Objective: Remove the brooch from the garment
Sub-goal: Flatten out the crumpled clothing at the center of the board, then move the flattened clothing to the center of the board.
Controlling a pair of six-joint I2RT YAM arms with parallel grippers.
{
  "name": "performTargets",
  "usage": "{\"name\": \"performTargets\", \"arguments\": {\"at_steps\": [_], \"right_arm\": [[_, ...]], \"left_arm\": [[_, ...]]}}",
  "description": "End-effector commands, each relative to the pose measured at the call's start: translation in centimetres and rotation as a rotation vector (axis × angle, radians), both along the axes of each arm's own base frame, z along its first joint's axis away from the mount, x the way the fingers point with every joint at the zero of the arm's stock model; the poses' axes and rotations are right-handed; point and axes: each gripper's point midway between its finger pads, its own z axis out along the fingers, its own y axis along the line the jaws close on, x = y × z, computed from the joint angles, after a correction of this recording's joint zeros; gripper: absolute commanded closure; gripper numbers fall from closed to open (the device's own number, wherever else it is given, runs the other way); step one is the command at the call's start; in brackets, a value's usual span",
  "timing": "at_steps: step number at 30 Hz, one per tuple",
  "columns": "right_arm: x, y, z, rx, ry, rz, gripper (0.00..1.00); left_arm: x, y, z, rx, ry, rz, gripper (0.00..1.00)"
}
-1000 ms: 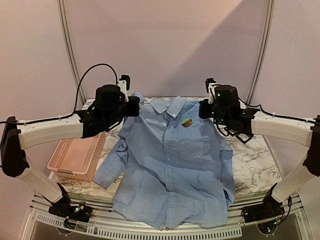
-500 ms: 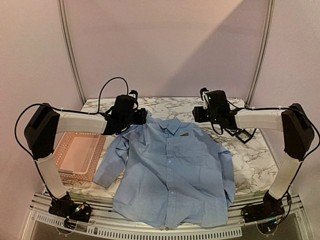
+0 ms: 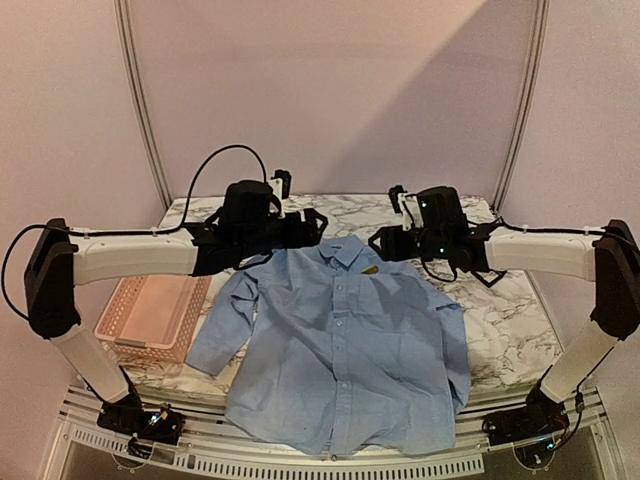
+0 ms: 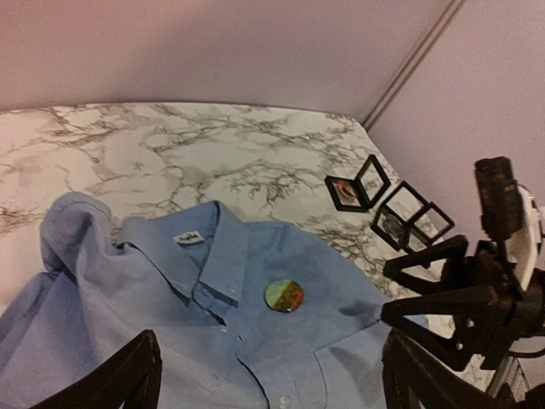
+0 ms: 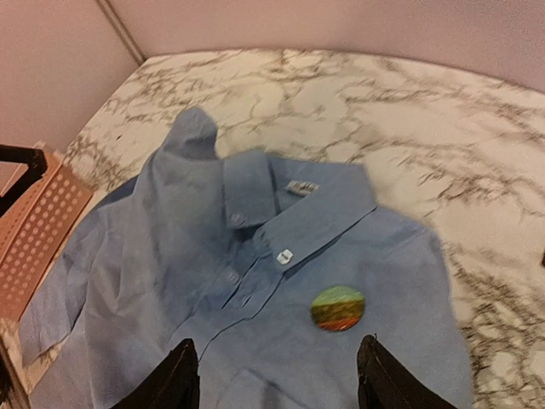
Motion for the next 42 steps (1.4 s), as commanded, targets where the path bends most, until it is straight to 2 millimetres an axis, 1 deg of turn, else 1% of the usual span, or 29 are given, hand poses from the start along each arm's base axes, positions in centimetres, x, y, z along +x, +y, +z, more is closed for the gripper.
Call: {"name": "performTargets", "arguments": {"at_steps": [1,4,6,8,9,13,16,19,22,23,25,28,30,32,36,38,39,40,42], "right_arm": [[-2.8,1.5,-3.2,0.12,0.135,0.066,0.39],[-3.3,1.7,-4.9,0.133,0.183,0.068,0.4],[-3.4,1.6,-6.4,0.123,0.215,0.059,0.42],[-3.5,1.5,-7.4,0.113,0.239,0.055,0.43],[-3.7,1.4,-7.9,0.109,0.252,0.053,0.43],[-4.7,0.8,-10.2,0.096,0.318,0.032,0.45],[-5.8,0.1,-11.6,0.089,0.357,0.02,0.46],[-6.7,-0.4,-11.9,0.092,0.375,0.016,0.46],[-7.1,-0.9,-11.6,0.081,0.375,0.007,0.46],[-7.0,-1.0,-11.4,0.074,0.373,0.001,0.46],[-6.7,-1.4,-10.6,0.055,0.349,-0.007,0.45],[-5.7,-1.7,-9.0,0.022,0.3,-0.028,0.41],[-5.2,-2.1,-8.5,-0.024,0.284,-0.042,0.4],[-4.5,-2.3,-8.1,-0.062,0.261,-0.049,0.39],[-2.8,-2.4,-7.8,-0.138,0.224,-0.074,0.4],[-2.1,-2.2,-7.9,-0.16,0.216,-0.078,0.43],[-1.8,-1.9,-8.0,-0.171,0.211,-0.067,0.46],[-1.4,-1.7,-7.9,-0.175,0.206,-0.064,0.47],[-0.8,-1.1,-8.3,-0.192,0.205,-0.044,0.48]], "left_arm": [[-2.6,-3.5,-2.3,-0.101,0.097,-0.111,0.14],[-2.8,-5.6,-3.7,-0.143,0.15,-0.154,0.21],[-3.3,-7.4,-4.0,-0.179,0.168,-0.203,0.23],[-3.6,-9.0,-4.5,-0.196,0.174,-0.236,0.25],[-3.7,-9.7,-4.9,-0.203,0.177,-0.253,0.28],[-3.7,-11.7,-7.5,-0.221,0.237,-0.293,0.49],[-4.3,-12.2,-9.5,-0.206,0.275,-0.302,0.54],[-5.0,-11.9,-11.7,-0.142,0.3,-0.292,0.55],[-5.3,-10.7,-14.4,-0.047,0.314,-0.254,0.55],[-5.4,-10.3,-15.3,-0.022,0.324,-0.246,0.56],[-6.0,-9.6,-17.1,0.02,0.351,-0.24,0.6],[-7.0,-8.9,-19.0,0.072,0.371,-0.24,0.67],[-7.6,-8.4,-20.2,0.113,0.383,-0.24,0.7],[-8.2,-8.1,-20.8,0.134,0.391,-0.245,0.75],[-9.4,-7.5,-21.8,0.167,0.411,-0.258,0.77],[-10.2,-7.3,-22.1,0.183,0.419,-0.269,0.77],[-10.3,-7.0,-22.2,0.198,0.409,-0.253,0.77],[-10.7,-6.8,-22.5,0.209,0.412,-0.253,0.77],[-11.3,-6.6,-22.8,0.222,0.419,-0.256,0.77]]}}
